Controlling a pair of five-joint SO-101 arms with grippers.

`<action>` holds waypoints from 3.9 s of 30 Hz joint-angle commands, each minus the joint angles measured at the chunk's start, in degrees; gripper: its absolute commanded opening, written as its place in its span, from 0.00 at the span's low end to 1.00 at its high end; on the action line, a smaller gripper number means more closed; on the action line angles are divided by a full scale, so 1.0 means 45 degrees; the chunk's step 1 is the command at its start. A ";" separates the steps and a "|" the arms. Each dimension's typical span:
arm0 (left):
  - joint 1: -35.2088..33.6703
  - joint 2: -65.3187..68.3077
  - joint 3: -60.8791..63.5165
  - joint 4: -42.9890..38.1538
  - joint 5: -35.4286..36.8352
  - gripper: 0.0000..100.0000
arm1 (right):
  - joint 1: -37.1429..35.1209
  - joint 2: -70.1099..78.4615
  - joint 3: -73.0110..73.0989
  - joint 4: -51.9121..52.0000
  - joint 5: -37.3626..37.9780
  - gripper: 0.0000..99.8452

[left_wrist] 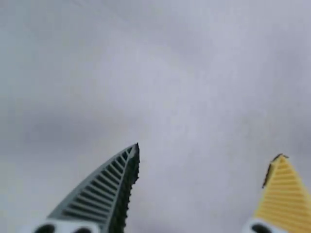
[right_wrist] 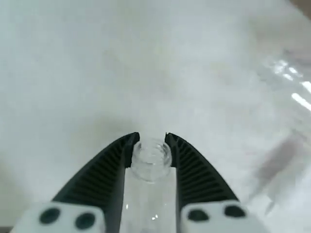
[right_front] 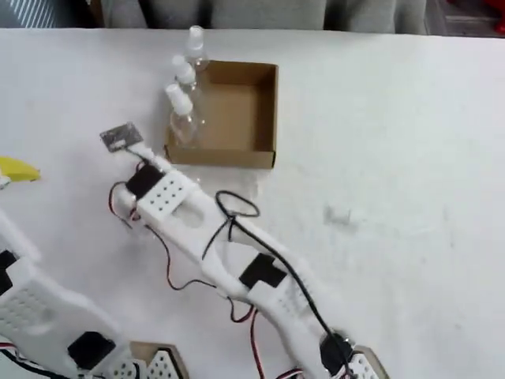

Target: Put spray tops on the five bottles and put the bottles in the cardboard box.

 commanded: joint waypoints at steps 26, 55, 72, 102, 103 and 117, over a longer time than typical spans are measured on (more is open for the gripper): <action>0.7219 -0.5558 1.1526 -0.6330 0.3302 0.40 | 0.8547 -0.7355 0.5958 0.3937 0.4396 0.02; 0.7179 -0.5558 1.2874 -0.8381 0.3204 0.40 | 0.9739 -0.7531 1.1448 -0.2217 0.6252 0.14; 0.7179 -0.5558 1.2952 -0.8420 0.2774 0.40 | 0.9700 -0.9309 1.0882 0.0381 0.6252 0.23; 0.6926 -0.5578 1.2913 -0.8420 0.2774 0.40 | 0.8977 -0.9836 1.4828 -0.2628 0.6252 0.28; 0.6926 -0.5578 1.2913 -0.8420 0.2774 0.40 | 0.8977 -0.9817 1.4847 -0.2667 0.6193 0.28; 0.6926 -0.5578 1.2894 -0.8440 0.2755 0.40 | 0.8977 -0.9817 1.6117 -0.4444 0.5255 0.29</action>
